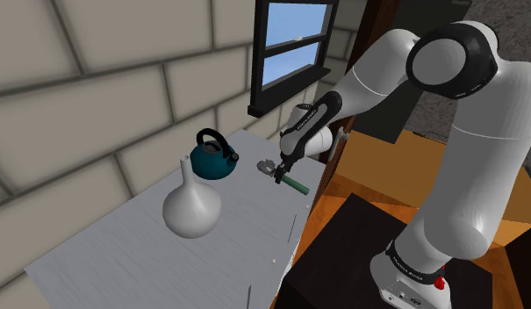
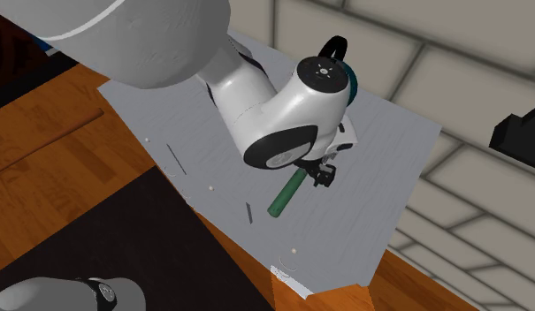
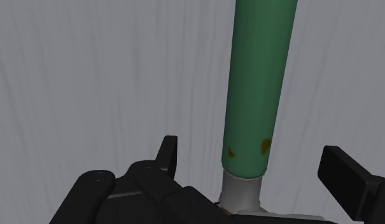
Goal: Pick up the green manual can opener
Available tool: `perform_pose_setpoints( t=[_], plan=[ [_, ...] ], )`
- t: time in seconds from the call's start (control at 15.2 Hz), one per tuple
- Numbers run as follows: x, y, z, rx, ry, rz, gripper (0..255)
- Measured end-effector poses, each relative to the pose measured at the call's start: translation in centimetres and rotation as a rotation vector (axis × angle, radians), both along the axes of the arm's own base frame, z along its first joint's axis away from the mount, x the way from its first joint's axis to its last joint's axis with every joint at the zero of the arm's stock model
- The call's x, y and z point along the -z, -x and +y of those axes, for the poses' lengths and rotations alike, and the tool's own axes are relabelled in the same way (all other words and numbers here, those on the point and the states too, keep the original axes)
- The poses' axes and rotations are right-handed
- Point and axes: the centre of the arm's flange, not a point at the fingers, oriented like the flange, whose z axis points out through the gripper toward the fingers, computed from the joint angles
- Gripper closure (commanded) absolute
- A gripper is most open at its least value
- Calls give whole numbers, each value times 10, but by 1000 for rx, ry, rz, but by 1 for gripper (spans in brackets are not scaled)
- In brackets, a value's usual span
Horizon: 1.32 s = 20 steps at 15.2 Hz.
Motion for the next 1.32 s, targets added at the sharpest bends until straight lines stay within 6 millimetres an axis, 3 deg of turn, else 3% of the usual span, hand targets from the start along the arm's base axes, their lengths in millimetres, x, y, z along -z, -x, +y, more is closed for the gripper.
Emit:
perform_pose_setpoints(
  t=[0.07,0.13,0.79,1.32],
  plan=[
    [4,1,0,0,0,0,0],
    [6,1,0,0,0,0,255],
    [7,2,0,0,0,-1,255],
    [-28,0,0,0,0,-1,255]
  ],
)
